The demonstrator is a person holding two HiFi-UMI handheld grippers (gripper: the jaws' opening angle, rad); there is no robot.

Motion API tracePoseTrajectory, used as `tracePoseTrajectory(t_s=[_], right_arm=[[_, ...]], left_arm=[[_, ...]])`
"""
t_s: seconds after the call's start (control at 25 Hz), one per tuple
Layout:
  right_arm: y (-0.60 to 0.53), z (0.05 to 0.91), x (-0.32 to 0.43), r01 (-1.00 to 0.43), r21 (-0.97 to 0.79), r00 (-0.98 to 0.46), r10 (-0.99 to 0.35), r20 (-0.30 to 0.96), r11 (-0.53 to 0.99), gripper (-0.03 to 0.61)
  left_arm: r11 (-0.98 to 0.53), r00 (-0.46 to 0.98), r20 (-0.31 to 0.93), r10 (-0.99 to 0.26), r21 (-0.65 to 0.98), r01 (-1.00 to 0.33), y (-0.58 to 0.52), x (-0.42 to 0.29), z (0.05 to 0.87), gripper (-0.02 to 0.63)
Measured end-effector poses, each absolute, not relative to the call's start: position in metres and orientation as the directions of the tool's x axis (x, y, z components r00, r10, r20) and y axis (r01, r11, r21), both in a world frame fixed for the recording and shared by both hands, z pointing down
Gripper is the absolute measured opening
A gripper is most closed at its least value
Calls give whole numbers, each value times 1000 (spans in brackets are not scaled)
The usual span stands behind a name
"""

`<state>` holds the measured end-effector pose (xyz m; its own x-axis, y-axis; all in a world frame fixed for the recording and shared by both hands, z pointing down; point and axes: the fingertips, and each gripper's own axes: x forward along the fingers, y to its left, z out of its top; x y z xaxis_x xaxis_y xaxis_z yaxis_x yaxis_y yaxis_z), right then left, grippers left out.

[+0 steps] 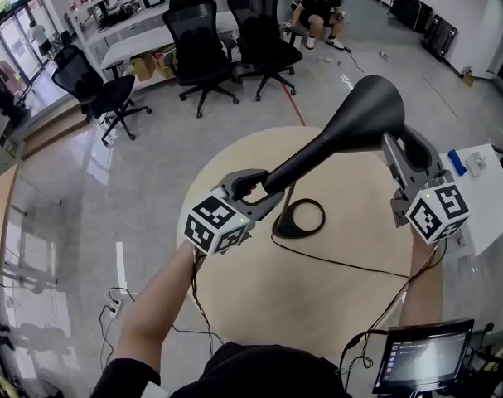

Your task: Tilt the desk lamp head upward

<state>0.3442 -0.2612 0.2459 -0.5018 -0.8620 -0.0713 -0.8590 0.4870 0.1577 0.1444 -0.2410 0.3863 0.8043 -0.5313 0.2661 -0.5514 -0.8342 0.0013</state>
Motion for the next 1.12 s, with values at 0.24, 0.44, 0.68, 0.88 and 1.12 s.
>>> tracePoseTrajectory(t_s=[0.24,0.44,0.68,0.88,1.12], right_arm=[[-256,241,342,-857,191,-499,-863,-78,478,140],[-254,237,339,-854,223,-498,-863,-82,471,140],[-247,230,331,-839,279,-507,-857,-95,466,140],[-245,229,331,-839,284,-507,-857,-97,464,140],[-239,225,328,-830,318,-509,-855,-101,457,140]], left_arm=[[-835,804,273,-529,1,-550,-240,148,389,212],[-835,802,279,-529,2,-551,-241,150,393,212],[-837,804,284,-523,9,-547,-242,152,398,212],[-837,802,285,-525,2,-548,-243,153,400,212],[-835,799,288,-528,-1,-551,-241,156,401,212]])
